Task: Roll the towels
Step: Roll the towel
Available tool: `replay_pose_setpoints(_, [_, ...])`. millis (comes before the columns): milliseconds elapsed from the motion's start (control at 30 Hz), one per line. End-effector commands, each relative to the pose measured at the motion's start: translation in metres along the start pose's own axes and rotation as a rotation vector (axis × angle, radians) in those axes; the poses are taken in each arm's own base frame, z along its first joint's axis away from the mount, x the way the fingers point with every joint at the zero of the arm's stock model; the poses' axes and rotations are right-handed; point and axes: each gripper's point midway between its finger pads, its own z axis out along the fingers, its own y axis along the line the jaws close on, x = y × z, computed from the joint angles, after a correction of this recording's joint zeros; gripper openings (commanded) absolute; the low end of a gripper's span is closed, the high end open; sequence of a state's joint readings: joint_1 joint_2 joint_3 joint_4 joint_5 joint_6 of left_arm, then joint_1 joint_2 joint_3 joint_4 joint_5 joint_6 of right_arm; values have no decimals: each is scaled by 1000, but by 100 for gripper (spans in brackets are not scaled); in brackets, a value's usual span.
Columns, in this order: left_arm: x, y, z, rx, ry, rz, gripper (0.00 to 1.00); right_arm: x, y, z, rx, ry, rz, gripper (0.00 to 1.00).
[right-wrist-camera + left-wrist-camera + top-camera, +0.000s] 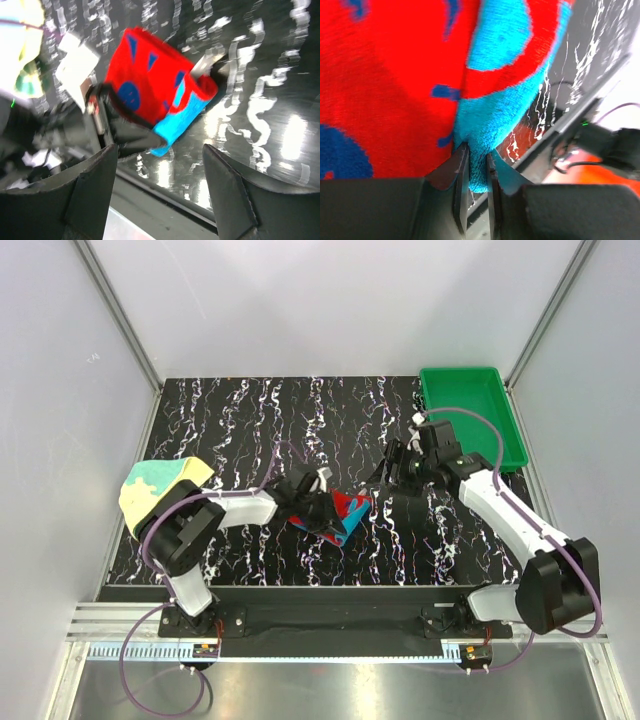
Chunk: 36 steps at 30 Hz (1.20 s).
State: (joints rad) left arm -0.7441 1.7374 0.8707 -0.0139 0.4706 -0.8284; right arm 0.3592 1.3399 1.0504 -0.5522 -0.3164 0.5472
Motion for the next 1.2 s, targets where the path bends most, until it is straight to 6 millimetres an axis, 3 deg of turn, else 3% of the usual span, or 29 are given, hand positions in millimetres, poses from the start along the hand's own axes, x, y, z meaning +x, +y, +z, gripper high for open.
replay_pose_setpoints(0, [-14, -31, -17, 206, -15, -56, 11, 8, 34, -3, -217, 10, 0, 76])
replay_pose_setpoints(67, [-12, -23, -17, 205, -3, -91, 11, 10, 46, 0, -311, 25, 17, 75])
replay_pose_setpoints(167, [-22, -20, -22, 288, -24, -165, 11, 22, 49, 14, -386, 62, 57, 70])
replay_pose_setpoints(233, [-17, -14, -22, 308, -5, -244, 11, 20, 53, 20, -426, 54, 57, 67])
replay_pose_setpoints(333, [-17, -10, -21, 331, 3, -283, 10, 25, 60, 32, -453, 82, 52, 55])
replay_pose_setpoints(467, [-17, 0, -19, 300, 6, -316, 10, 37, 67, 53, -438, 122, 18, 49])
replay_pose_setpoints(700, [-20, 14, -20, 273, -3, -367, 9, 57, 51, 94, -402, 176, 67, 40])
replay_pose_setpoints(1000, [-20, 26, -21, 258, 4, -402, 9, 61, 40, 131, -398, 195, 96, 37])
replay_pose_setpoints(1167, [-17, 32, -19, 238, 8, -409, 14, 61, 37, 147, -392, 207, 97, 36])
